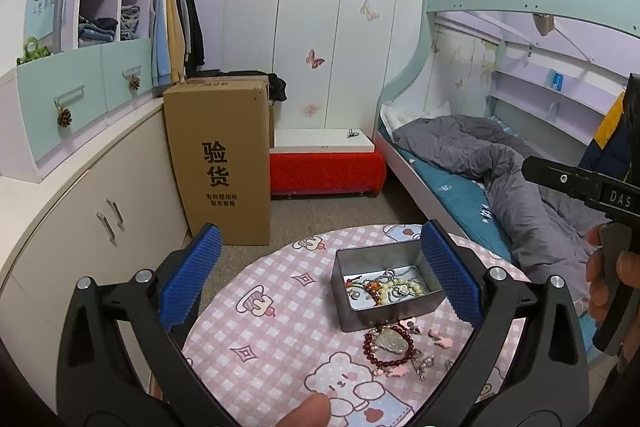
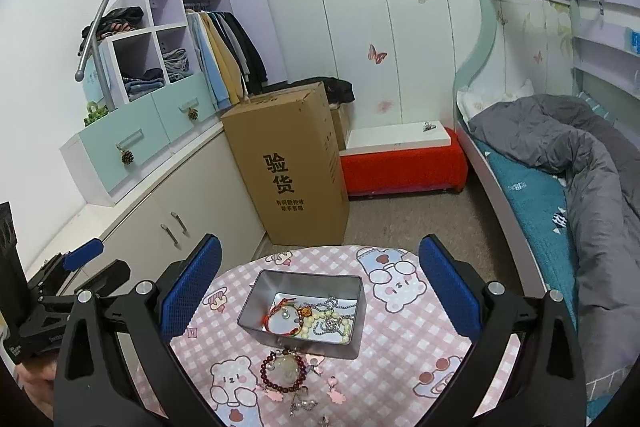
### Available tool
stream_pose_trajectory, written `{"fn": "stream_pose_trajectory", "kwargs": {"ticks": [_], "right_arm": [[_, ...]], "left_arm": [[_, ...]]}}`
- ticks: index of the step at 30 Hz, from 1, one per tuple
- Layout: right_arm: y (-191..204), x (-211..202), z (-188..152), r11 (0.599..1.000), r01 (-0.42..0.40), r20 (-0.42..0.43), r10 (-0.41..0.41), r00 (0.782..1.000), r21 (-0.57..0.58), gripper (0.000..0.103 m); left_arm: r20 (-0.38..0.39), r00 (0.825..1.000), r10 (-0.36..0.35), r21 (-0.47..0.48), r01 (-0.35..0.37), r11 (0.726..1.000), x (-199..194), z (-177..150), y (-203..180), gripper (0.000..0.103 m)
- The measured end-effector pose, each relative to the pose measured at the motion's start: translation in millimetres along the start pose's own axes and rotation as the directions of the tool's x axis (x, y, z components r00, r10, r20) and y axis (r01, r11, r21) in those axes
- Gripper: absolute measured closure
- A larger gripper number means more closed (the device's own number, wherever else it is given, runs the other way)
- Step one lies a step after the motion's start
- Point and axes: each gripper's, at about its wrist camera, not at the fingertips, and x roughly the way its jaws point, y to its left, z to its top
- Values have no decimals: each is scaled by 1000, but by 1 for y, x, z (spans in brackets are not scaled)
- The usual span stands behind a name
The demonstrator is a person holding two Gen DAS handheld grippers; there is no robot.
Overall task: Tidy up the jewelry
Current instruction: 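Grasp a pink charm with the left tool while the right tool grasps another pink charm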
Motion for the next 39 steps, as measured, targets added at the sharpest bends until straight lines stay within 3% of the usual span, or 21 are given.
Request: {"fn": "stream_pose_trajectory", "kwargs": {"ticks": [13,20,31,39], "right_arm": [[2,-37,-33,999,49,21,-49,999,-4,8],[-5,-39,-76,999,54,-57,-54,997,2,8],[-3,-24,-126,998,59,-187,-58,981,1,8],[-12,-4,-161,996,86,-288,-80,954,8,8]], "left_arm": [[-14,1000,-20,-2,20,1000,-25,-37,4,6],[-89,996,-19,-18,18,1000,-18,-70,7,6],[-224,974,-37,-5,37,999,1,-121,-8,6],[-328,943,-46,43,64,997,42,-143,-34,6]]}}
